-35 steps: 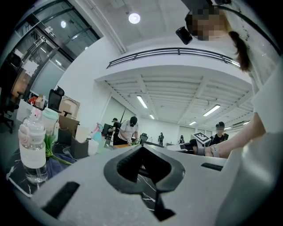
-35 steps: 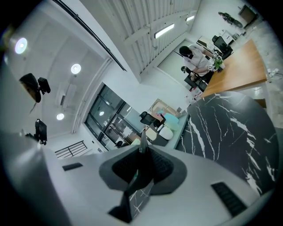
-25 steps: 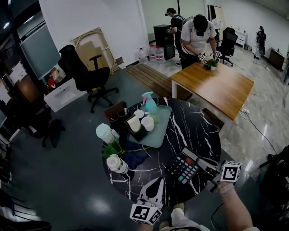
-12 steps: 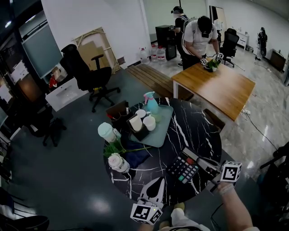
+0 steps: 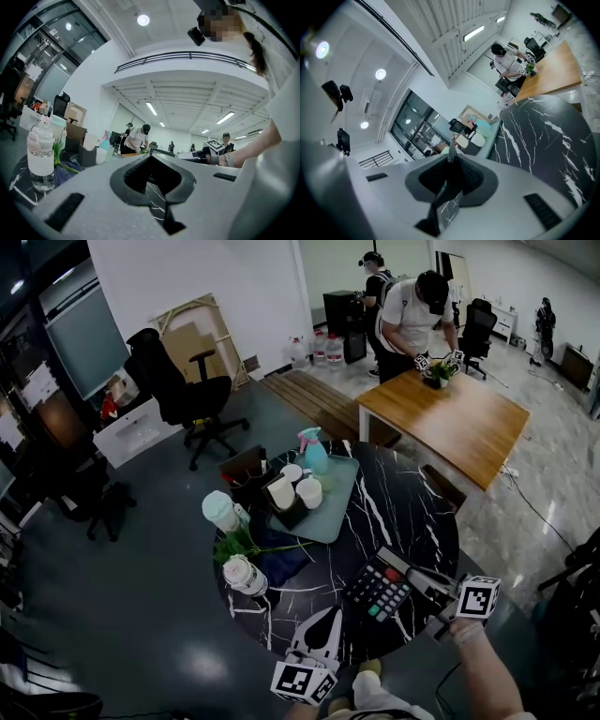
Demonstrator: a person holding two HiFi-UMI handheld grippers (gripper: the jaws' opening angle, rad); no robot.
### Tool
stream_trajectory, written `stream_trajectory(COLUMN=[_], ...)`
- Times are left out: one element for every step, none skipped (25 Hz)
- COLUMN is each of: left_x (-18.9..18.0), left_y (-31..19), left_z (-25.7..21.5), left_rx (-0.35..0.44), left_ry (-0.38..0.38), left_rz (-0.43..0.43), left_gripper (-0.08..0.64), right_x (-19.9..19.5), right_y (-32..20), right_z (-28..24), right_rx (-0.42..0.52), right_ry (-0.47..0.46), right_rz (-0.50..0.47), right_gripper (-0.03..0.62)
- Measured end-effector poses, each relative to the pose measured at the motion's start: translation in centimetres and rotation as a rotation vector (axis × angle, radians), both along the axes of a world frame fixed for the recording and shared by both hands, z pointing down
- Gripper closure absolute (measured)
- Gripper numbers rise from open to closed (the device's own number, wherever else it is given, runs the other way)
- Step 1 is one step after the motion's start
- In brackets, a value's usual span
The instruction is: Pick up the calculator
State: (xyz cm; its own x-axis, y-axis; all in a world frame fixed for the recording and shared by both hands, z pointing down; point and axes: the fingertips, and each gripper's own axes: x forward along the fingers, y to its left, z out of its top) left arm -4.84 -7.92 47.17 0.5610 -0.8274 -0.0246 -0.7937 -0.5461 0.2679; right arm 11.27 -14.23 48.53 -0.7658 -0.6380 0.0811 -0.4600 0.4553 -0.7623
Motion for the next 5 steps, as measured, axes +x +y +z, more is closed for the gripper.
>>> stream_trajectory(left_x=[0.00, 0.02, 0.07, 0.15, 0.22], left_y=[-0.03, -0.04, -0.02, 0.01, 0.05], left_z=[-0.06, -0.05, 0.05, 0.20, 0.36], left_rx=[0.001, 0.002, 0.002, 0.003, 0.003], left_ry=[-0.001, -0.001, -0.001, -0.001, 0.000], left_rz=[-0.001, -0.002, 0.001, 0.005, 0.008], left_gripper=[0.552, 0.552, 0.552, 0.552, 0.552], right_x=[0.01, 0.03, 0.07, 0.10, 0.14], right_y=[0.02, 0.05, 0.10, 0.15, 0.20], right_z=[0.07, 0.15, 0.22, 0.28, 0.34], right_rx=[-0.001, -0.003, -0.004, -0.006, -0.007], right_ry=[0.001, 0.004, 0.007, 0.011, 0.014], right_rz=[0.000, 0.000, -0.001, -0.002, -0.002], right_gripper=[0.543, 0.543, 0.543, 0.543, 0.543])
